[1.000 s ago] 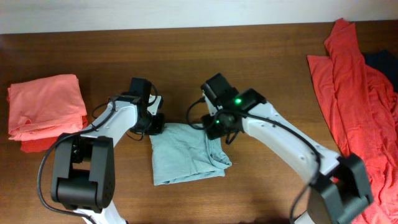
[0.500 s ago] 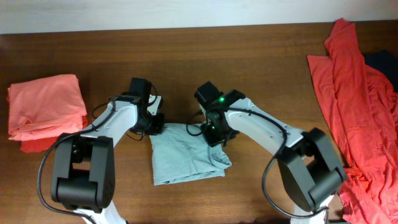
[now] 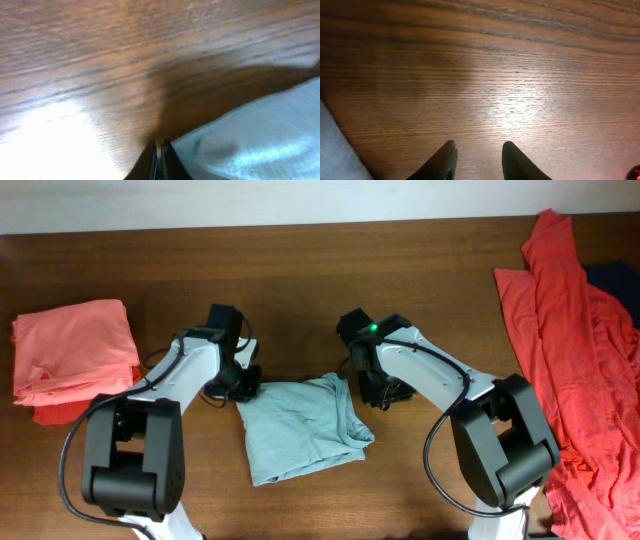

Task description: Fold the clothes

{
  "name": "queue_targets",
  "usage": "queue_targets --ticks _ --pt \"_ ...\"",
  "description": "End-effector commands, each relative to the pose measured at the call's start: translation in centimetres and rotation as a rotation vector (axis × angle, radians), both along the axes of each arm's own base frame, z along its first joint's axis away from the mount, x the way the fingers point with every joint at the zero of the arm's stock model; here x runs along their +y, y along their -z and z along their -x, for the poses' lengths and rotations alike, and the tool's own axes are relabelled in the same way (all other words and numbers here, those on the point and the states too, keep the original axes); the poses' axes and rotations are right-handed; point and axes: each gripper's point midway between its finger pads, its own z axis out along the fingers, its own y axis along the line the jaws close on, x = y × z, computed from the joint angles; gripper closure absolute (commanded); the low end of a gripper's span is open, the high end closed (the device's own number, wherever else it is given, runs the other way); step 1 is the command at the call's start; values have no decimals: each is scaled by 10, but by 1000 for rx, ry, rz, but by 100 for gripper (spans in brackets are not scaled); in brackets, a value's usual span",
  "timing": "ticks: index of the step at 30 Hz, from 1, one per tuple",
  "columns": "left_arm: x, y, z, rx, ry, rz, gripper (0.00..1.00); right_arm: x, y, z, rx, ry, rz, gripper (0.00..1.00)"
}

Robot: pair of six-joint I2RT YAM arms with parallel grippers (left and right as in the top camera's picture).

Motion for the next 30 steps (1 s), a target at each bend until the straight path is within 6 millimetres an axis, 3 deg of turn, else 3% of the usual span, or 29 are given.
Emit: queue_targets --ticks 1,4,6,8,9,18,22,30 --pt "-1 -60 -30 -147 -12 13 94 -9 -1 -4 -4 13 21 65" --pt "-12 -91 -27 -191 -2 88 90 -14 -2 -2 10 18 29 65" --pt "-39 -108 -7 -137 22 261 90 -14 -2 -2 12 18 30 65" --pt "-52 -109 5 -86 28 348 89 -14 -2 -2 14 7 30 65" --pt "-61 -105 17 -41 28 419 89 -14 -2 -2 17 1 30 65" --pt "-78 -68 53 41 13 710 88 -15 -2 -1 20 1 32 65" --pt "-63 -37 69 54 -46 708 84 -15 -2 -1 20 0 31 65" --pt "-26 -1 74 28 -224 664 76 -16 -2 2 32 0 37 65"
